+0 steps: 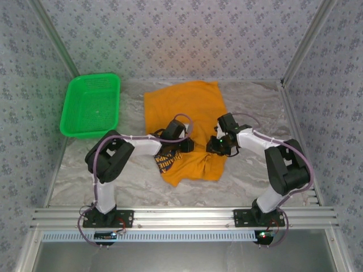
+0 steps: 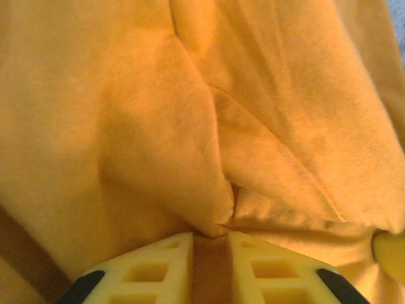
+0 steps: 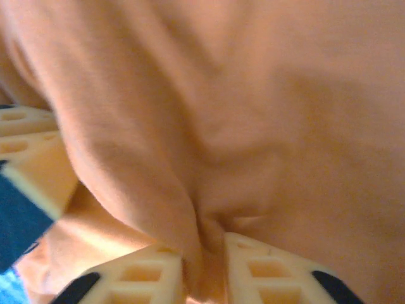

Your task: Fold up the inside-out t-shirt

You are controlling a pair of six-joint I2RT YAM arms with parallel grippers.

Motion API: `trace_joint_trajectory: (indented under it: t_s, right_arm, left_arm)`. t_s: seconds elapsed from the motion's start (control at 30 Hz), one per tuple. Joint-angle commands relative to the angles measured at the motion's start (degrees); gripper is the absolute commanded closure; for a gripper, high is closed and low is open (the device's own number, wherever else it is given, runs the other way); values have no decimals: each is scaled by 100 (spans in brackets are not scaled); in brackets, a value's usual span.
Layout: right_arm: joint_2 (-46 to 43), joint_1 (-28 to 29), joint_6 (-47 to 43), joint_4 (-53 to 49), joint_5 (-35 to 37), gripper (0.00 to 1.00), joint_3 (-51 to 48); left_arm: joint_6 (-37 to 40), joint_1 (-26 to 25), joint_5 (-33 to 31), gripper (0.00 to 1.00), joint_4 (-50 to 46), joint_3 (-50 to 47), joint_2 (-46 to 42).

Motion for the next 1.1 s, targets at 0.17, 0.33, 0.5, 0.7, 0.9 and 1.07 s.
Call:
trace_joint_trajectory:
  t_s: [0.17,0.33,0.5,0.7,0.9,1.07]
  right_arm:
    - [210,-318,-407,-525,681,82,403]
    - [-117,-29,-872,-415,853,59,724]
    - [-72,451,-1579,-340,1529,56,1096]
    - [275,426,-2308,-25,1723,53,948]
    - [555,420,-2185,157,1514,87,852]
    - [225,124,-1540,271,1003,100,867]
  left_arm:
    - [1206,18,94,97,335,-851,-1035]
    - [1268,53,488,96,187,-901,-1409]
    - [1239,60,913,91,509,-1039,-1525]
    - [872,-36,60,63,-360,-81,-654]
    - [812,-354,-1145,51,-786,458,15]
    - [1288,-474,-1461,88,-957,832,312]
